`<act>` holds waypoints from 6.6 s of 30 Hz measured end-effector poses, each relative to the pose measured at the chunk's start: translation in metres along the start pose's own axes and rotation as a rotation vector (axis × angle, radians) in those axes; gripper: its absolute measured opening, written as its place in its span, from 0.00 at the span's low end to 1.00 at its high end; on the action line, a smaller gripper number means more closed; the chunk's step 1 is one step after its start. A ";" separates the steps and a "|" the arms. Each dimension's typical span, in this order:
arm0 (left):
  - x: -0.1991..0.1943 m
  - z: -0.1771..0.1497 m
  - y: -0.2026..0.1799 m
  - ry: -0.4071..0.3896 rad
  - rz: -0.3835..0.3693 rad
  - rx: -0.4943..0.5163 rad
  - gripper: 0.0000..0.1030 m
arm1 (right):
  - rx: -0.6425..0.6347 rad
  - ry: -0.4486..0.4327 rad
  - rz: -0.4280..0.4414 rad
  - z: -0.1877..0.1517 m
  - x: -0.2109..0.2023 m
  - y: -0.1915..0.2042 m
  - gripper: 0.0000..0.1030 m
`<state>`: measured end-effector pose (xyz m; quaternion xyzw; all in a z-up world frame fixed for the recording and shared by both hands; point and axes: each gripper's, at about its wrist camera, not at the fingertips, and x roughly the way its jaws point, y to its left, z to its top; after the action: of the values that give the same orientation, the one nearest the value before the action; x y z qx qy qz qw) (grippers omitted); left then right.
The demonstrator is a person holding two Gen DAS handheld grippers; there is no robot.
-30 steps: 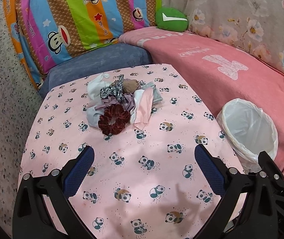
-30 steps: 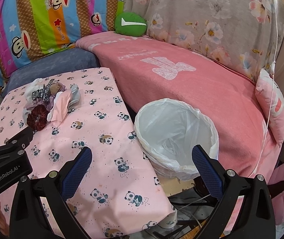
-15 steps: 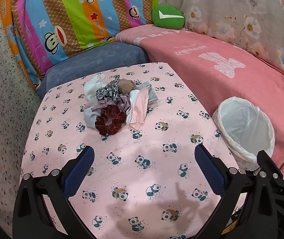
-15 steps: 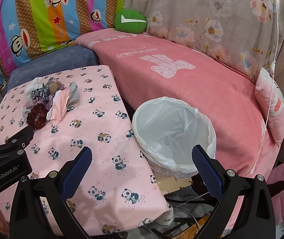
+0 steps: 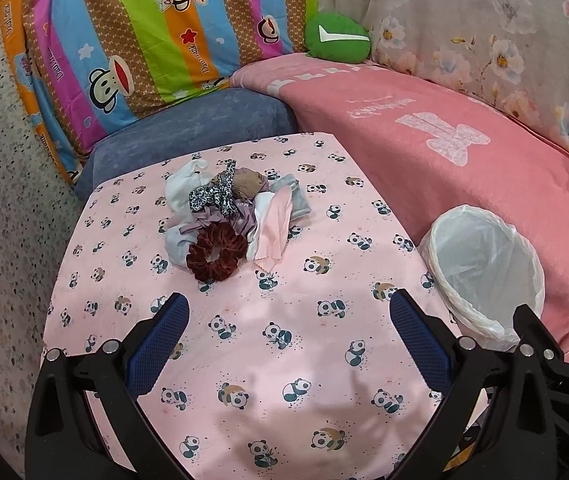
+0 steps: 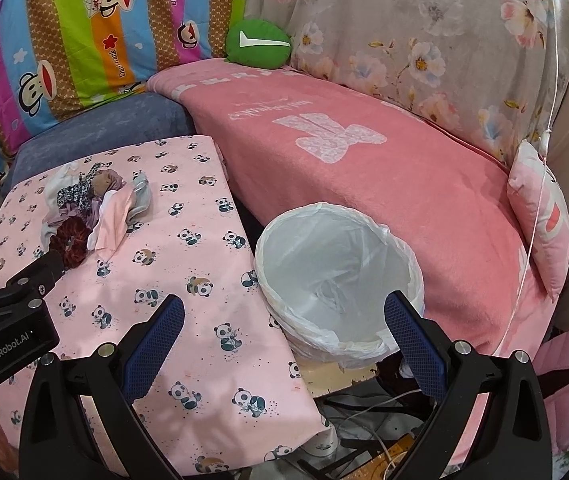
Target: Collect trash
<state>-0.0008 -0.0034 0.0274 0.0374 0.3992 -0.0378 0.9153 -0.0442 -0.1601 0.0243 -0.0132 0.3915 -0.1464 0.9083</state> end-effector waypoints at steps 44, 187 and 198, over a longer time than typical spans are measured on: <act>0.000 0.002 -0.002 -0.003 -0.005 0.005 0.93 | 0.017 -0.005 -0.023 0.001 -0.003 -0.005 0.95; 0.052 0.068 -0.135 -0.018 -0.532 0.263 0.62 | 0.431 -0.080 0.091 0.030 0.071 -0.133 0.39; 0.051 0.071 -0.086 -0.042 -0.455 0.173 0.63 | 0.379 -0.086 0.137 0.034 0.062 -0.098 0.47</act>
<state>0.0772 -0.0979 0.0350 0.0240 0.3737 -0.2776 0.8847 -0.0045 -0.2739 0.0181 0.1783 0.3181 -0.1545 0.9183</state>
